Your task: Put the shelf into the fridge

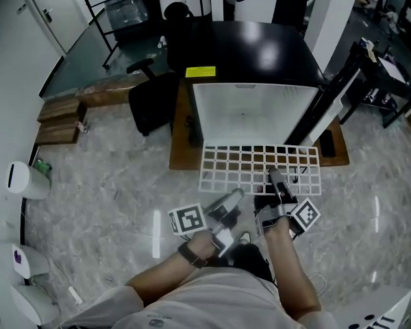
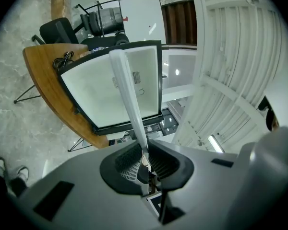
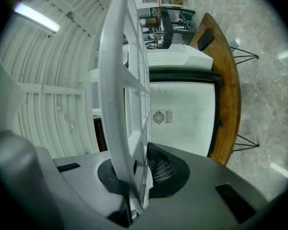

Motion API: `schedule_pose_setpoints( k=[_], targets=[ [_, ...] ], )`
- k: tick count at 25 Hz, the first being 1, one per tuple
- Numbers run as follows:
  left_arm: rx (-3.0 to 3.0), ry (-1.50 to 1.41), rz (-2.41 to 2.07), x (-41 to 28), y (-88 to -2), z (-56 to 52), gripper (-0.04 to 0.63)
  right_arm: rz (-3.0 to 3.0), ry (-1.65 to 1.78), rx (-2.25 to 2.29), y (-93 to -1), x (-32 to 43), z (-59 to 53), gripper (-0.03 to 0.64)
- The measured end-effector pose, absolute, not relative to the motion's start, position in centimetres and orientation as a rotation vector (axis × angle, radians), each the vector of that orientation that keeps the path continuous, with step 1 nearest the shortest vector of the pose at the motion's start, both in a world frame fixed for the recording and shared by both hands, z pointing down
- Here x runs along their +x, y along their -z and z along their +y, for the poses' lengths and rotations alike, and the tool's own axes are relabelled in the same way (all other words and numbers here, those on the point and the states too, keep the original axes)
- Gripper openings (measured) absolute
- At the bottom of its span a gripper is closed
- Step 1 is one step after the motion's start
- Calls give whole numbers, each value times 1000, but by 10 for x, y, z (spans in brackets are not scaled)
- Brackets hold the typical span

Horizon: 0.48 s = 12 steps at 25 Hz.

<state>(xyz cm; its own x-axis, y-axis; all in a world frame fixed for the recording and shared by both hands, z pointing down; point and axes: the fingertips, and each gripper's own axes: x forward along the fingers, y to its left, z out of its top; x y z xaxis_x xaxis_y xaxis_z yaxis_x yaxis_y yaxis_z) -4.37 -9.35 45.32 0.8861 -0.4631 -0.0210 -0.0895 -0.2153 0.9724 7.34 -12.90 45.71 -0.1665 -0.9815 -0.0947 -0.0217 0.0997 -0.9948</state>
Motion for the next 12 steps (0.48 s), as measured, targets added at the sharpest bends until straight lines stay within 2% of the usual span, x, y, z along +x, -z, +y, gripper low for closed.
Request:
schedule_pose_setpoints(
  k=[12],
  targets=[
    [1767, 405, -470, -29, -484, -140, 44, 1453, 1322, -1053, -490, 84, -183, 46]
  ],
)
